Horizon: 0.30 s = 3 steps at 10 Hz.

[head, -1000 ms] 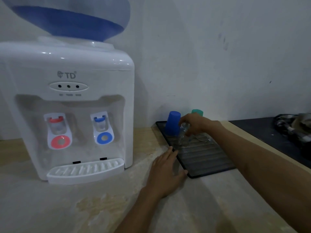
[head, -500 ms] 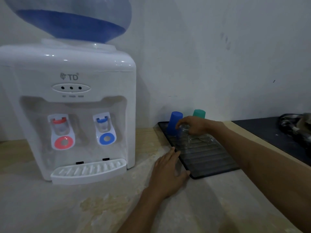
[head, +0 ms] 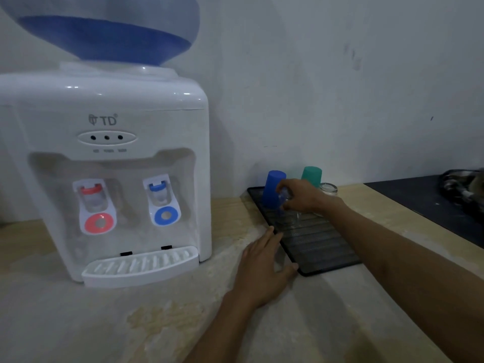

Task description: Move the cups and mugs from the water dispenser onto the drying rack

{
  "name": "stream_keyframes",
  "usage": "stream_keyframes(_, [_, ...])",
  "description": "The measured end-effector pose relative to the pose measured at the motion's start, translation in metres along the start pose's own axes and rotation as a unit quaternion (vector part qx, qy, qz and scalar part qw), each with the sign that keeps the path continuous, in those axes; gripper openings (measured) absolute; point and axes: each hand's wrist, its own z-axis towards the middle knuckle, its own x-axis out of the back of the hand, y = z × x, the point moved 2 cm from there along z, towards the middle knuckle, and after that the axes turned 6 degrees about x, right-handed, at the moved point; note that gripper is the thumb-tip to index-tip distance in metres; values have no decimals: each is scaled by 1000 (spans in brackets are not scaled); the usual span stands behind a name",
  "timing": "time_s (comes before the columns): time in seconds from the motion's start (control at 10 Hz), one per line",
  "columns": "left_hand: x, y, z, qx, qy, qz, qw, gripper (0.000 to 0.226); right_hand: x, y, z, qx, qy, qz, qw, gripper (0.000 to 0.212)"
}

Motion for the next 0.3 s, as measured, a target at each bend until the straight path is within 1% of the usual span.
stream_keyframes(0.2, [1,1,0,7,-3,-6,1000,81,-8,8,-1,3,18,29,999,52])
stream_keyframes(0.3, [3,3,-1,6,8,-16,1000,82,-15,6,-8,-3,51,45,998,60])
